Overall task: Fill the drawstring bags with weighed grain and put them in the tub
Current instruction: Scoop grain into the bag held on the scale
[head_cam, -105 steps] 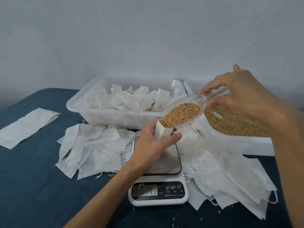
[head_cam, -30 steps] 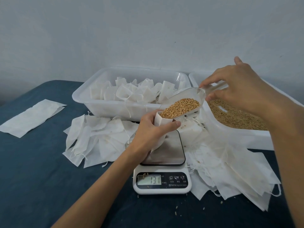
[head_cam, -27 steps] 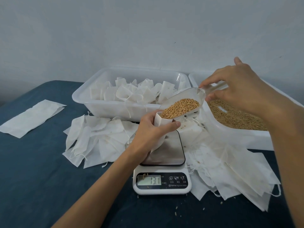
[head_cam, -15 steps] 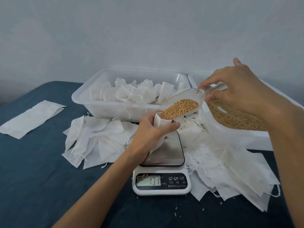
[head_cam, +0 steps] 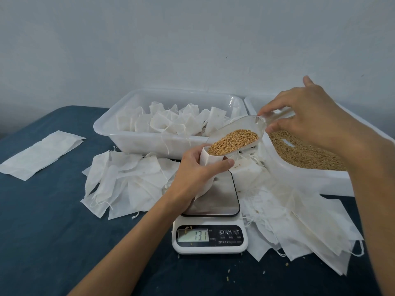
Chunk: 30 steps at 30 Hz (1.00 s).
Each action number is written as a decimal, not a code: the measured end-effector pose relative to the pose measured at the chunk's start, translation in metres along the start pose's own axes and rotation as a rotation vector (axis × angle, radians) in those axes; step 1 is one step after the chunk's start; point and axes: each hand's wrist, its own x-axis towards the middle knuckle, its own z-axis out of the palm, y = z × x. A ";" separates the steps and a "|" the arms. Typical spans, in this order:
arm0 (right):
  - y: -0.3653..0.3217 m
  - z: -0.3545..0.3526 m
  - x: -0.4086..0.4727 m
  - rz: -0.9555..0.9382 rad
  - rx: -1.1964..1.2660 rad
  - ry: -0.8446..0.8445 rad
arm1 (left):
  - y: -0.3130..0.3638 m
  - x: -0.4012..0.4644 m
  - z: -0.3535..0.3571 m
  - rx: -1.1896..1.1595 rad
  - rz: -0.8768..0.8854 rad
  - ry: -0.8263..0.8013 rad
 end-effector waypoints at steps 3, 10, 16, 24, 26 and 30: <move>0.000 0.000 0.000 0.004 0.009 -0.001 | 0.000 0.000 0.000 -0.012 0.001 0.001; -0.001 -0.001 -0.001 0.004 -0.002 -0.004 | -0.001 0.000 -0.001 0.007 0.004 -0.008; -0.003 -0.001 -0.001 -0.002 -0.026 -0.001 | -0.003 0.001 -0.001 0.007 0.013 -0.011; -0.006 -0.001 0.001 -0.014 -0.074 0.012 | -0.003 0.001 -0.002 0.003 0.007 -0.007; -0.006 -0.001 0.001 -0.015 -0.072 0.010 | -0.002 0.001 -0.001 0.001 0.007 -0.011; -0.005 -0.001 0.001 -0.020 -0.063 0.018 | -0.001 -0.001 0.000 -0.002 0.003 -0.010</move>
